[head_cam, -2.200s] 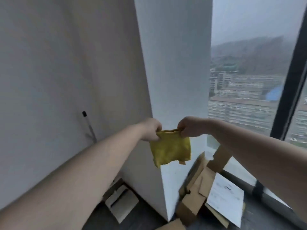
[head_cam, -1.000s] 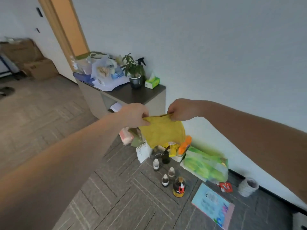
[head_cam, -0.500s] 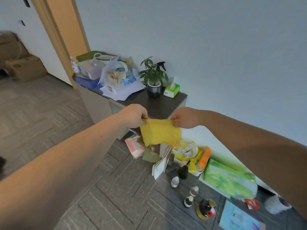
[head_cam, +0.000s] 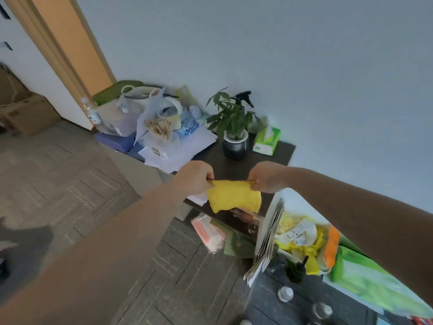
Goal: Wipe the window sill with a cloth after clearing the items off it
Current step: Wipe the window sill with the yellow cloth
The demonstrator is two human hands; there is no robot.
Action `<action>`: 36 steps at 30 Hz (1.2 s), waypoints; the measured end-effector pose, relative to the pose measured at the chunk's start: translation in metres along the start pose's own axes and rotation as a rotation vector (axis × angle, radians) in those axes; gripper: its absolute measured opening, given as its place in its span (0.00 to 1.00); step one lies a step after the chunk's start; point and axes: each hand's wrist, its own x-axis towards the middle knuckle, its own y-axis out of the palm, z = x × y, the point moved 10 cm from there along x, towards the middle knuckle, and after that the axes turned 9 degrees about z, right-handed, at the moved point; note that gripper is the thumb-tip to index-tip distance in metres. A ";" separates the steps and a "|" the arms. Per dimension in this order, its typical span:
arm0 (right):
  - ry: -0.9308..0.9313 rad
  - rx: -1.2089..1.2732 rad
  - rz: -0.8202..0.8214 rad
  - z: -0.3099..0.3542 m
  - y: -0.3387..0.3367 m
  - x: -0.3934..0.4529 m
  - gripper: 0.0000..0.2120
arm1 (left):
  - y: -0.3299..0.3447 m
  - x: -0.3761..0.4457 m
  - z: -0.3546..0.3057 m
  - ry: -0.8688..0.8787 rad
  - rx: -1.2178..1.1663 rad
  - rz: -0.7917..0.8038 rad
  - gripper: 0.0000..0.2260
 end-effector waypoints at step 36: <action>0.330 0.207 0.282 -0.075 0.085 0.244 0.13 | 0.131 0.251 0.140 0.426 0.223 0.481 0.09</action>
